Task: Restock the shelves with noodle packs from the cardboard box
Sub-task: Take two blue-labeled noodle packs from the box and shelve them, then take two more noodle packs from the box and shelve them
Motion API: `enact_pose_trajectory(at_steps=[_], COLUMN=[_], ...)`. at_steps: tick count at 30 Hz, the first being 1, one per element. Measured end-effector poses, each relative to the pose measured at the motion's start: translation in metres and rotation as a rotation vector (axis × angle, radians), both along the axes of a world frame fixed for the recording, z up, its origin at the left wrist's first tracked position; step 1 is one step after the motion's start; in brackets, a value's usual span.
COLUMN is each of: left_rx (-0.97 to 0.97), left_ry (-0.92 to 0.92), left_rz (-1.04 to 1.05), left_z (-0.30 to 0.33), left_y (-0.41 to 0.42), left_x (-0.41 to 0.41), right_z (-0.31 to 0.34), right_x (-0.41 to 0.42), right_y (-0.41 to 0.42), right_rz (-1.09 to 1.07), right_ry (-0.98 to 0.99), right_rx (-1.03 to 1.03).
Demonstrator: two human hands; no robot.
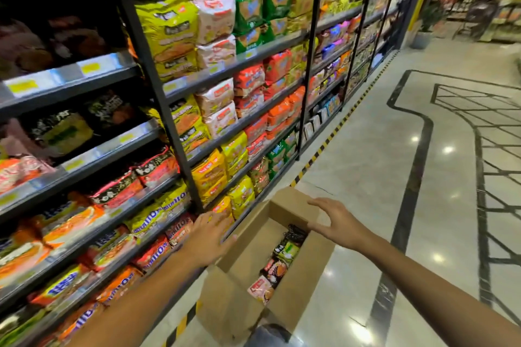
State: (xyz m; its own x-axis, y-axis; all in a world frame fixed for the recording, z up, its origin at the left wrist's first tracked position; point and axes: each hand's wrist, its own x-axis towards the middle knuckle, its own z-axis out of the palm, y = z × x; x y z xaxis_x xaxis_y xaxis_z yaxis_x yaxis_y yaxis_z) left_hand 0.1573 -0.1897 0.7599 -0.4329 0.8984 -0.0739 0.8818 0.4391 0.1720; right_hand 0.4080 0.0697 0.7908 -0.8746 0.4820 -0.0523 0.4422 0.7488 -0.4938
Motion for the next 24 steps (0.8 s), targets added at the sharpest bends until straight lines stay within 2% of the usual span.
enact_pose_trajectory(at_steps=[7,15,19,21,24], left_rx=[-0.138,-0.164,-0.212,-0.308,-0.283], left_ry=[-0.137,-0.269,-0.382,-0.494,-0.475], left_rz=[0.129,0.26,0.281,0.339,0.311], left_z=[-0.051,-0.117,-0.157,-0.179,-0.206], left_y=[0.052,0.077,0.085,0.092,0.107], left_x=[0.031,-0.003,-0.03,-0.047,-0.068], right_z=[-0.036,-0.099,-0.14,-0.159,-0.181], right_x=[0.008,-0.08,-0.126,-0.147,-0.18], right_y=[0.075,0.104,0.128,0.138,0.151], right_rz=[0.055,0.185,0.192,0.214,0.255], right_ry=[-0.131,-0.284,-0.357,-0.385,-0.446], right_rx=[-0.082,-0.177,-0.19,-0.197,-0.206])
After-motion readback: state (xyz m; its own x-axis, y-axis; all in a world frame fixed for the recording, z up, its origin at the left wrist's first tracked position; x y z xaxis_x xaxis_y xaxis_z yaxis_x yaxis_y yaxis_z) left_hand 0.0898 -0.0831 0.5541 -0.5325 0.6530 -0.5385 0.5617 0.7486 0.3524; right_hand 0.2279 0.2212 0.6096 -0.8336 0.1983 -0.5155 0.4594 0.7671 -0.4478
